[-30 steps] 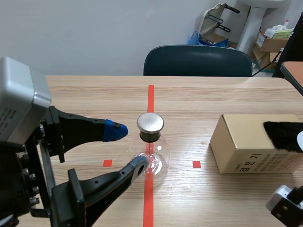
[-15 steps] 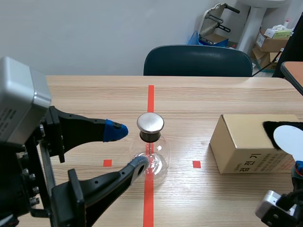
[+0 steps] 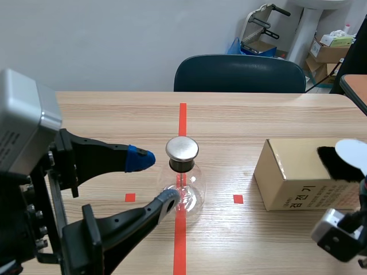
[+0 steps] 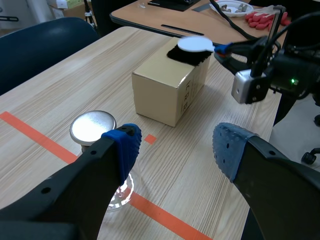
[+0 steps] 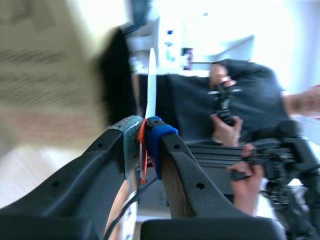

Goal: Do the electroscope experiment

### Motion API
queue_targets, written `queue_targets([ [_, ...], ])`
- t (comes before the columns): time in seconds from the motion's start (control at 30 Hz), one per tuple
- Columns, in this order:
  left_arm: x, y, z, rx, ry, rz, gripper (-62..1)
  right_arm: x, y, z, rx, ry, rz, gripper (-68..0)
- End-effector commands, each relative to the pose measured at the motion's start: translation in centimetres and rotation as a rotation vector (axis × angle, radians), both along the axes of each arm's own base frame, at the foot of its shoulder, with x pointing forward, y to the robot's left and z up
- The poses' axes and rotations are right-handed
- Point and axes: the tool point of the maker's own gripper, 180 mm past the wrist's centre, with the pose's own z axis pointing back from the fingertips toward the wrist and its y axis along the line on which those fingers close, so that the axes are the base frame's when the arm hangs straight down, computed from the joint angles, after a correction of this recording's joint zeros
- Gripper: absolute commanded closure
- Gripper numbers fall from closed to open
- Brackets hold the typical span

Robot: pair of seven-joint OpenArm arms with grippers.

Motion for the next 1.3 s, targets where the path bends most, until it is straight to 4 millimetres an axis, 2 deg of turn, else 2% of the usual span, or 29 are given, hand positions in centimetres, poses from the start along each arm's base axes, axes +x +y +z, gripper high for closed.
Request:
queue_targets([
  [0.0, -0.2, -0.6, 1.4, -0.044, -0.023, -0.012, -26.9, 0.9, 0.0, 2.3, -0.017, -0.069, 0.009, -1.0],
  [0.1, -0.1, -0.6, 1.2, -0.045, -0.020, -0.005, -17.3, 1.5, 0.9, 3.8, -0.020, -0.109, 0.016, -1.0],
  [0.23, 0.7, -0.4, -0.1, -0.038, -0.007, 0.027, -12.5, 2.1, 2.7, 5.0, -0.012, -0.143, 0.038, -1.1],
  [0.43, 2.3, 0.4, -3.1, -0.005, 0.017, 0.090, -4.2, 2.5, 5.6, 5.5, -0.004, -0.158, 0.063, -1.1],
  [0.7, 4.7, 1.6, -5.8, 0.034, 0.019, 0.159, -2.7, 2.4, 9.0, 5.8, 0.003, -0.194, 0.102, -1.1],
  [1.0, 7.6, 3.6, -8.4, 0.053, 0.034, 0.248, -2.7, 2.1, 11.3, 5.8, -0.001, -0.201, 0.119, -1.0],
  [1.27, 8.5, 4.4, -10.4, 0.063, 0.046, 0.266, -2.7, 1.5, 13.3, 5.4, 0.038, -0.181, 0.133, -1.0],
])
